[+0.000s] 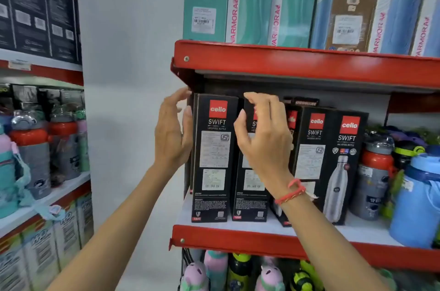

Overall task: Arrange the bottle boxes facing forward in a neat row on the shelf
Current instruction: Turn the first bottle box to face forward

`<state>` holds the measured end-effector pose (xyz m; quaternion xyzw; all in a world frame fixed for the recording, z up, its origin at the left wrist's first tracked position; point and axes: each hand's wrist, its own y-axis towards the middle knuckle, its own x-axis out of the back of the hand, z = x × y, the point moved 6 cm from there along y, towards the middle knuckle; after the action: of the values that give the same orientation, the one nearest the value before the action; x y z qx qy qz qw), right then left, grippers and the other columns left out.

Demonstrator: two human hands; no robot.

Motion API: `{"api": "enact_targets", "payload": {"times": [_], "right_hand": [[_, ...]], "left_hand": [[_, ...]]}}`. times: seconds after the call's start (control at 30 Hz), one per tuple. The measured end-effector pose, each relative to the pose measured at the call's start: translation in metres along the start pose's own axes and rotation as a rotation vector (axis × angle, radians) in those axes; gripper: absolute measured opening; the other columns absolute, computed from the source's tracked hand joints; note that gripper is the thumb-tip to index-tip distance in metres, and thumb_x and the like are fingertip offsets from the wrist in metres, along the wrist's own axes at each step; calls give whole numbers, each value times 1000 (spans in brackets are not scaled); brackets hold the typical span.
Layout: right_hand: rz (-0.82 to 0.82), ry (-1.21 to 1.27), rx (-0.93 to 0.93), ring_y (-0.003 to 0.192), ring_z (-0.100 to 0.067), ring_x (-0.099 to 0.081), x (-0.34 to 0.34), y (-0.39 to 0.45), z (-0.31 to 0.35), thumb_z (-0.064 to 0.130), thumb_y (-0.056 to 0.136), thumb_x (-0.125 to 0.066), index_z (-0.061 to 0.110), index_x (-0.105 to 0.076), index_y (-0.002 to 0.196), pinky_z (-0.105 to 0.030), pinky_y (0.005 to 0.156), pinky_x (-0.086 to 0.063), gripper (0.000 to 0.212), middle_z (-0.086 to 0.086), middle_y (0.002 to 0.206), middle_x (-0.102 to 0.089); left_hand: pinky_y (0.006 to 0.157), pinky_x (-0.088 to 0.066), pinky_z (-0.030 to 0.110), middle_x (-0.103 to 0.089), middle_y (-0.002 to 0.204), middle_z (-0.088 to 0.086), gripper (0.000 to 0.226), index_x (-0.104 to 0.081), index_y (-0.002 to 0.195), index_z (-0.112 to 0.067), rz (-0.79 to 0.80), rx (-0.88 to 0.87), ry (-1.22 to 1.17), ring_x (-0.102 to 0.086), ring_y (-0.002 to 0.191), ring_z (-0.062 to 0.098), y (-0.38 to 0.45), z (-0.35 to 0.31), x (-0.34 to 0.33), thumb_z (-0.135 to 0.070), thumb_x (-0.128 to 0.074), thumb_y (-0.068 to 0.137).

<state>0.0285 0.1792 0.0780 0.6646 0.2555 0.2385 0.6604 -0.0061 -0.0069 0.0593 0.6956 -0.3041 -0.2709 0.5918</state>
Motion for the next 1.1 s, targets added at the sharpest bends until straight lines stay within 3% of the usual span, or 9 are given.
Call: {"api": "enact_targets", "payload": {"times": [0.1,0.2,0.27,0.37,0.47,0.6,0.8,0.97,1.1], "right_hand": [[105,62,-155,88,-18,-58,-18,-28,-3,16,89,-59,9,-60,115,-26,65,-50,27,-4,103,-60],[300,78,-344,93,-15,-55,-46,-76,-8,26,91,-59,12,-51,124,-32,69,-53,37,-2,109,-54],[445,37,-435,106,-17,-51,-65,-107,-9,37,92,-57,13,-39,137,-31,81,-54,54,-3,124,-48],[539,-27,-519,124,-22,-39,-82,-142,1,47,89,-58,13,-22,149,-33,93,-51,78,-8,142,-33],[514,-118,-587,126,-27,-31,-88,-151,7,50,86,-60,12,-16,151,-41,92,-51,87,-14,146,-30],[543,-131,-691,125,-31,-35,-100,-153,9,53,84,-62,10,-4,153,-44,96,-47,100,-16,148,-28],[442,-54,-831,123,-29,-37,-97,-147,7,54,69,-77,11,3,153,-36,95,-43,124,-13,142,-35],[362,86,-765,128,-22,-35,-73,-151,13,59,66,-77,18,-1,154,-34,100,-41,123,-8,139,-32],[331,249,-699,128,0,-26,-54,-139,9,63,61,-75,32,-1,154,-26,105,-31,123,10,143,-24]], "left_hand": [[88,-44,13,-59,118,-8,32,-47,126,-25,-30,272,-74,-56,109,1,-16,28,0,-37,-34,99],[91,-52,37,-63,116,0,28,-52,121,-19,79,588,-145,-59,107,15,-50,63,-13,-31,-39,100],[95,-51,46,-62,118,3,28,-53,122,-16,171,775,-192,-59,109,21,-72,84,-22,-29,-41,100],[101,-47,45,-59,128,8,38,-48,130,-12,338,989,-249,-56,116,23,-102,103,-39,-36,-41,100],[89,-47,33,-60,126,7,44,-45,132,-14,409,1098,-350,-59,109,18,-113,109,-52,-43,-41,99],[67,-45,23,-57,119,-3,48,-42,137,-18,487,1132,-429,-58,95,5,-112,105,-59,-46,-35,100],[84,-47,33,-56,135,6,48,-42,138,-18,498,1100,-512,-53,124,22,-111,101,-49,-44,-41,98],[81,-49,22,-56,131,-4,45,-43,134,-29,459,962,-518,-54,118,8,-105,75,-26,-45,-49,93],[93,-50,31,-55,131,-12,53,-44,134,-38,456,838,-505,-55,120,9,-90,56,-3,-50,-57,84]]}}
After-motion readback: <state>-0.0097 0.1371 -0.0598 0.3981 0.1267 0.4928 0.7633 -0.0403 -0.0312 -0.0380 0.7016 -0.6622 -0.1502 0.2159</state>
